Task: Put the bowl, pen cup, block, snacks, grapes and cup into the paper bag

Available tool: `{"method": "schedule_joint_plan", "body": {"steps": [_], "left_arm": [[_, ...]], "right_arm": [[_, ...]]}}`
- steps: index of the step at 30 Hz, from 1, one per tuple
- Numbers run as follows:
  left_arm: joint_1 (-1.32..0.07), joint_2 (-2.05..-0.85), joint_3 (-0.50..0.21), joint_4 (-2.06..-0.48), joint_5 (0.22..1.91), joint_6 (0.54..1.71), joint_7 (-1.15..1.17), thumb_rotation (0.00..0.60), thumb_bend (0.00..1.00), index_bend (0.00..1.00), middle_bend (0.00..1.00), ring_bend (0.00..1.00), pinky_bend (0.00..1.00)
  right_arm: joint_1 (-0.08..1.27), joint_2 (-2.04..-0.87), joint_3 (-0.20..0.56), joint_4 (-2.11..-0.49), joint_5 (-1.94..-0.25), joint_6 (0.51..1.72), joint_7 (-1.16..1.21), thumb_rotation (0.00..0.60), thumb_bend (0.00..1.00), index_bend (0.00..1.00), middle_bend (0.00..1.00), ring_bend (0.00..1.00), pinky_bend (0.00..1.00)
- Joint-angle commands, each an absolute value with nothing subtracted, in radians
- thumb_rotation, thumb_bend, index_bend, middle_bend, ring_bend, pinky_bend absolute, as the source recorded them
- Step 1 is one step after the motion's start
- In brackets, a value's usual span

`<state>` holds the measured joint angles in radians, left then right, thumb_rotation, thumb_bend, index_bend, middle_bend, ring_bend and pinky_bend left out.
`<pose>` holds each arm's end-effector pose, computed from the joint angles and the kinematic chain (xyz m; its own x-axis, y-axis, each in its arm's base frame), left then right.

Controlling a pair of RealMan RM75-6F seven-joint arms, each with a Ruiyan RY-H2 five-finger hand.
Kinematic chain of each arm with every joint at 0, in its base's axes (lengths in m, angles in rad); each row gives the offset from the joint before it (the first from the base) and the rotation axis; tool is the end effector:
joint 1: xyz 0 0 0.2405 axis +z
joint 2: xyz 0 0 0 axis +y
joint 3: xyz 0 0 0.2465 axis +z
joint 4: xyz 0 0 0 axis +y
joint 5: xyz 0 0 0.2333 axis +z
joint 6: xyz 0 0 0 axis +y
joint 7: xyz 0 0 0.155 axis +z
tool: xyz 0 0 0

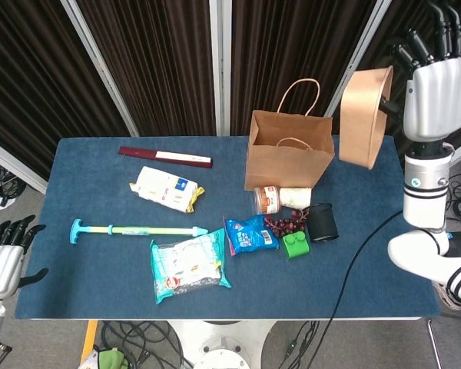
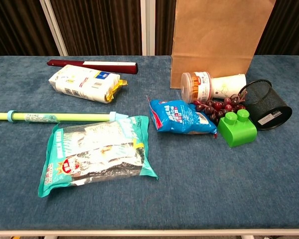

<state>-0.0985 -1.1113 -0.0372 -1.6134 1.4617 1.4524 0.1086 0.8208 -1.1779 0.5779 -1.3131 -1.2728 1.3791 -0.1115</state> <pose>-0.3180 0.1945 0.1318 0.4950 0.0431 0.8678 0.8683 0.0125 -0.4959 -0.0708 -0.4492 0.2626 0.1804 0.6767 0.7138 -0.8331 -0.2807 0.4766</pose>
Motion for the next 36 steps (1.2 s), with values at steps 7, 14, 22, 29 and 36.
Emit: {"method": "schedule_joint_plan", "body": {"steps": [7,14,22,29,36], "left_arm": [[-0.096,-1.114,-0.035,-1.606,1.456,1.448,0.100,0.600,0.00,0.27,0.20,0.15,0.11],[-0.095,-1.123,-0.031,-1.587,1.453,1.441,0.082,0.600,0.00,0.27,0.20,0.15,0.11],[-0.090,-1.133,-0.028,-1.570,1.446,1.438,0.065,0.600,0.00,0.27,0.20,0.15,0.11],[-0.084,-1.143,-0.026,-1.547,1.444,1.437,0.041,0.600,0.00,0.27,0.20,0.15,0.11],[-0.082,-1.154,-0.023,-1.523,1.445,1.434,0.018,0.600,0.00,0.27,0.20,0.15,0.11]], "right_arm": [[0.924,-1.275,0.559,-1.128,-1.177,1.241,-0.191,0.600,0.09,0.54,0.40,0.12,0.14],[0.988,-1.363,0.526,-0.998,-1.141,1.153,-0.216,0.600,0.09,0.54,0.40,0.12,0.14],[1.049,-1.457,0.510,-0.888,-1.108,1.106,-0.244,0.600,0.09,0.52,0.40,0.12,0.14],[1.060,-1.495,0.498,-0.868,-1.091,1.102,-0.271,0.600,0.09,0.51,0.40,0.12,0.14],[1.064,-1.508,0.495,-0.887,-1.085,1.114,-0.283,0.600,0.09,0.50,0.40,0.12,0.14]]}}
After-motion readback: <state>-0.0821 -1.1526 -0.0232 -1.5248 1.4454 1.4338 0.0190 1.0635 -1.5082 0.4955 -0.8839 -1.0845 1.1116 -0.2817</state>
